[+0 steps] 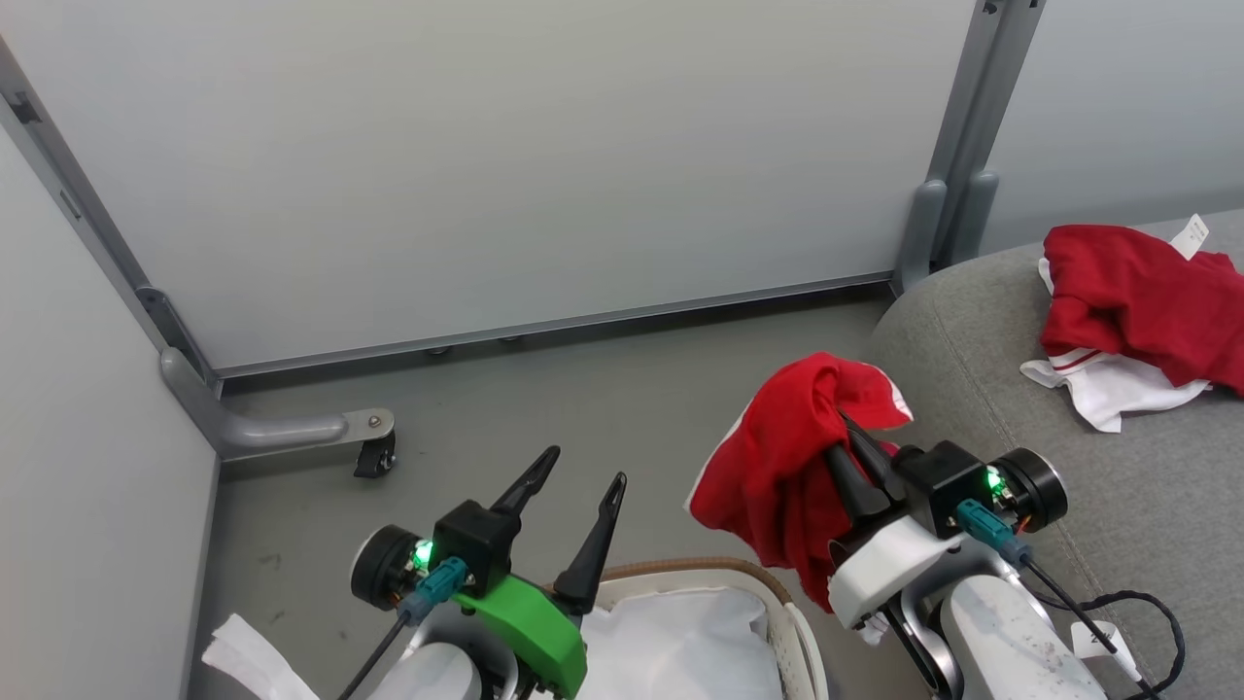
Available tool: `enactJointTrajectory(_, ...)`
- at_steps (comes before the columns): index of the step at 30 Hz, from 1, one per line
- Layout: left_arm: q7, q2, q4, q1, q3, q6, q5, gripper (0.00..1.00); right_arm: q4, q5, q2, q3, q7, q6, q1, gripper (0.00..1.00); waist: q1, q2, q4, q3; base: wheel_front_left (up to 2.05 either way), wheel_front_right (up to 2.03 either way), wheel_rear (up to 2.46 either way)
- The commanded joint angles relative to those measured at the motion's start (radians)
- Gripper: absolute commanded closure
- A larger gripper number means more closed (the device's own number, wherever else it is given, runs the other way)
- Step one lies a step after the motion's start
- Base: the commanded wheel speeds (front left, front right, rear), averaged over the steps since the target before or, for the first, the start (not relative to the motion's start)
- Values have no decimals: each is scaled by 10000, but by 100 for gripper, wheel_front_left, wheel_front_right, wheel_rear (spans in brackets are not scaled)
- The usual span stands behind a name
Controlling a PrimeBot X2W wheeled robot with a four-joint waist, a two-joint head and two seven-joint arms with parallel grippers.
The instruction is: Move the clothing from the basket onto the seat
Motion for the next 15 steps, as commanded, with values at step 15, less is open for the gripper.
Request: enactJointTrajectory(15, -19, -972, -140, 1439, 1361, -565, 1034, 0, -160, -264, -40, -514, -49, -12, 32, 100, 0, 0, -860, 47, 0, 0, 0)
